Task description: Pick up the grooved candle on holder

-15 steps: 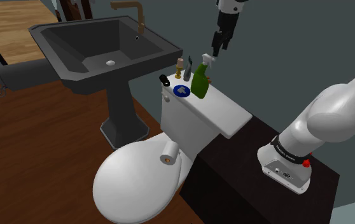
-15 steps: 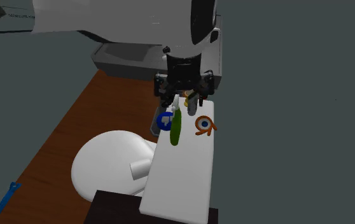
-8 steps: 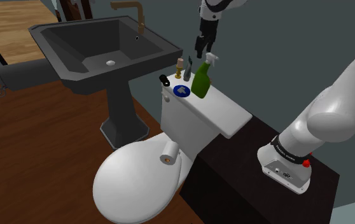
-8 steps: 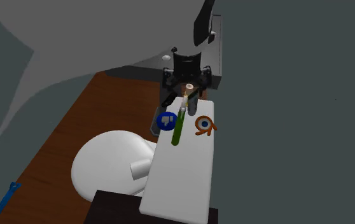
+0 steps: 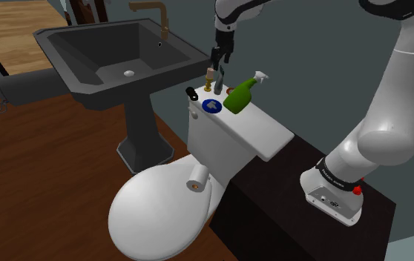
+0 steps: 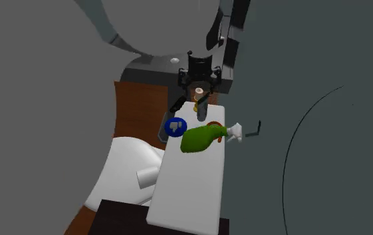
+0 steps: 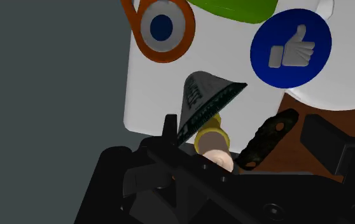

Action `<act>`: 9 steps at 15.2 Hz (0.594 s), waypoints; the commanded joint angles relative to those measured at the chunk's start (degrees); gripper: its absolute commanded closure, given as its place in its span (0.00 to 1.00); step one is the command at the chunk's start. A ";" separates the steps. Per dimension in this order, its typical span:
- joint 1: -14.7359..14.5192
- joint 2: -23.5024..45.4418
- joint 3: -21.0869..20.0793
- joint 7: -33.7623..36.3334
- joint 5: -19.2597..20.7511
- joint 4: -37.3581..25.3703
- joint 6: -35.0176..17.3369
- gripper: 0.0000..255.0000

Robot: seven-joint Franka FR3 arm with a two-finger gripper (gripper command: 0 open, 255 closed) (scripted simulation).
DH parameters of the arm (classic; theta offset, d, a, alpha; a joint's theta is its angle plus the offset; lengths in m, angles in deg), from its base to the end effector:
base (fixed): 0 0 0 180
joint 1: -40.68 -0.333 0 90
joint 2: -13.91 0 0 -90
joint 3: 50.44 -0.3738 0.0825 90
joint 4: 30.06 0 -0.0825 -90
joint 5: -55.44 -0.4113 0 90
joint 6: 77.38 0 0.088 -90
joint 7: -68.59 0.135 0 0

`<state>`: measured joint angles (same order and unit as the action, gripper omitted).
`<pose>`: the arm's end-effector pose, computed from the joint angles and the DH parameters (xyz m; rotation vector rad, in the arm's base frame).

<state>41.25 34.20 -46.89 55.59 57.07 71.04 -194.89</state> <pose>0.6781 -0.0477 0.3710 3.0922 0.2667 -0.1138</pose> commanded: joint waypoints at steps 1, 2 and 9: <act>0.07 4.97 -0.18 -0.17 -0.31 -6.02 0.89 0.00; 0.14 7.39 -0.25 -0.29 -0.45 -8.83 1.21 0.00; 0.30 12.56 -0.42 -0.36 -0.65 -11.73 -1.16 0.00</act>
<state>41.56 45.50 -47.20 55.23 56.58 58.55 -199.02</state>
